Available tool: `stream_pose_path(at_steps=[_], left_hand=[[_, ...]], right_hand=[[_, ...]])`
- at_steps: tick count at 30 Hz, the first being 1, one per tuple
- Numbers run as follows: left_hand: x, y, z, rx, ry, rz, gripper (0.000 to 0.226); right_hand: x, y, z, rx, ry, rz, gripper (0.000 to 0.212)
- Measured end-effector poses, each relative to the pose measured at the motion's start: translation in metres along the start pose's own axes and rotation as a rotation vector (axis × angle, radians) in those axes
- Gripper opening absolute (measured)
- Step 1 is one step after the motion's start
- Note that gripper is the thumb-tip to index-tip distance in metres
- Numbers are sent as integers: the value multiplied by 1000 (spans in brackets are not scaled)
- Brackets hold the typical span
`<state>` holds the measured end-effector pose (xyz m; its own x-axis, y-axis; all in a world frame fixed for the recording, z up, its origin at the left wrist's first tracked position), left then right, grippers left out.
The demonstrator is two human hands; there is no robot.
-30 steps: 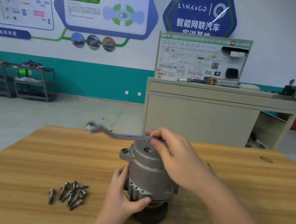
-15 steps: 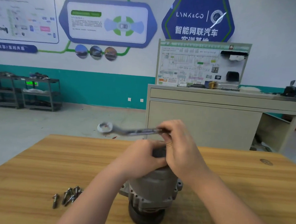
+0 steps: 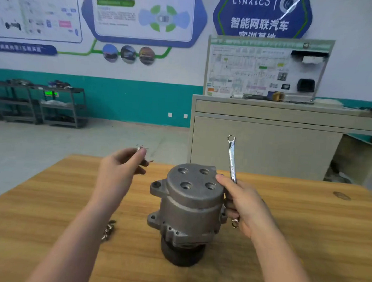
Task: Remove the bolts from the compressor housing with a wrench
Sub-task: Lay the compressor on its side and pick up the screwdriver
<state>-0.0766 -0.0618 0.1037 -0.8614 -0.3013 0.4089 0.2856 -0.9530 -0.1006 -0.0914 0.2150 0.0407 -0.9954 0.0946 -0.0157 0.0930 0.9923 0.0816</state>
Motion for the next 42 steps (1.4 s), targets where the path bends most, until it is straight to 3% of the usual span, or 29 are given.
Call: stream_pose_path(at_steps=[3, 8, 13, 16, 18, 20, 22, 24, 26, 30, 32, 34, 36, 38, 42], left_hand=[[1, 79, -69, 637, 183, 126, 29], [-19, 125, -141, 1156, 370, 132, 37], [-28, 120, -143, 1206, 423, 148, 43], [-25, 96, -97, 924, 294, 256, 56], [-19, 45, -47, 551, 89, 112, 63], [-24, -28, 5, 341, -70, -214, 69], [-37, -95, 24, 536, -129, -568, 83], [-48, -133, 10, 953, -104, -811, 100], [-47, -142, -6, 1190, -49, -892, 105], [-38, -129, -18, 1216, 44, -840, 102], [-34, -118, -18, 1194, 71, -775, 103], [-31, -111, -14, 1147, 46, -709, 102], [-31, -108, -9, 1109, -10, -656, 99], [-33, -108, -4, 1069, -72, -613, 98], [-38, -104, 3, 989, -151, -520, 99]], right_hand=[[0, -3, 3, 19, 17, -8, 15], [-2, -9, 5, 50, 34, -6, 15], [3, -6, 12, 89, 40, -3, 27], [11, 27, 32, 40, 36, 115, 22], [14, 61, 54, -262, 14, 281, 17], [16, 84, 80, -572, -52, 375, 23], [14, 93, 100, -801, -164, 418, 24], [11, 93, 106, -1028, -254, 426, 23], [8, 90, 104, -1209, -328, 413, 22], [-1, 86, 102, -1248, -405, 422, 21], [-3, 78, 92, -1137, -238, 481, 29], [-8, 59, 86, -682, -54, 468, 30], [-9, 25, 94, -285, -117, 325, 35], [-9, -12, 113, -151, -276, 176, 46], [-8, -40, 127, 119, -358, 120, 37]])
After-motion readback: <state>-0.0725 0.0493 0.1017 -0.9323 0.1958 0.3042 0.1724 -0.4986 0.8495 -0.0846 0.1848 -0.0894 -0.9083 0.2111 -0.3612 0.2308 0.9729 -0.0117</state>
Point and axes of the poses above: each hand's wrist, its own x-axis towards the middle knuckle, its own y-axis out of the back of the hand, z = x × y, the point moved 9 cm from there along x, towards the middle knuckle, and after that the axes turned 12 degrees about -x, right-handed, at the moved point
